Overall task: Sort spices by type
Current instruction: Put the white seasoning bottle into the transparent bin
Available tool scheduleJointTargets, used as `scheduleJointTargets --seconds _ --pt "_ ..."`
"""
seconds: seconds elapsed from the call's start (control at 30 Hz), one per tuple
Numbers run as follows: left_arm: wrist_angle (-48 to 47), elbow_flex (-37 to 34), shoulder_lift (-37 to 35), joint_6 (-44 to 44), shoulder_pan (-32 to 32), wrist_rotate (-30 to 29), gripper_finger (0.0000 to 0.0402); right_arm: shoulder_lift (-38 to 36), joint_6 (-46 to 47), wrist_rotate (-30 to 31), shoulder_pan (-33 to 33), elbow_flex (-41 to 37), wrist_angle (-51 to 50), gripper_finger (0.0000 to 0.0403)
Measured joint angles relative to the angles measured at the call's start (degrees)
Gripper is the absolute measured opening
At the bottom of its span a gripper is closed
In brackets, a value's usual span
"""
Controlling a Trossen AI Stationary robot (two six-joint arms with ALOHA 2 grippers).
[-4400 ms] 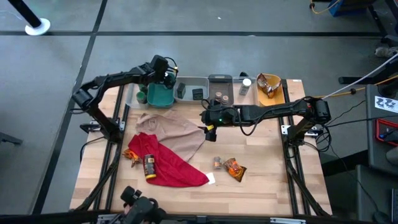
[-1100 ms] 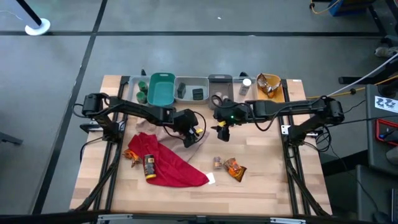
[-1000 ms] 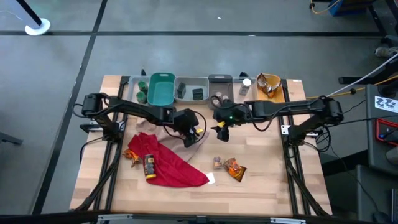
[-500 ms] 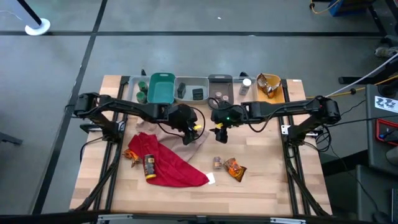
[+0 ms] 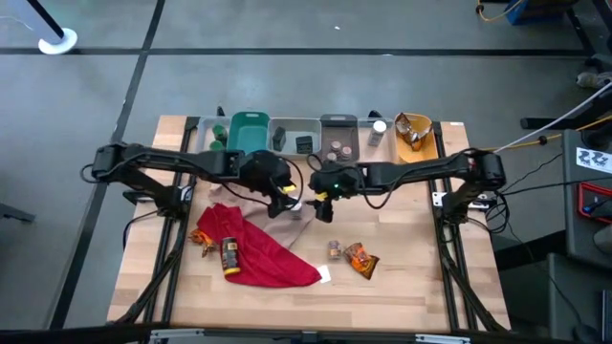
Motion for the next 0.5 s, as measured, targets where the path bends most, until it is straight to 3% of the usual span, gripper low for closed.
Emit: scheduleJointTargets --seconds 0.33,0.5 --pt "-10.0 0.0 -6.1 -0.1 0.0 -3.3 0.0255 5.4 -4.7 -4.7 0.0 0.0 10.0 0.0276" --pt "-9.8 -0.1 -6.5 0.8 0.0 -3.5 0.0255 6.4 -4.9 -4.7 0.0 0.1 12.9 0.0276"
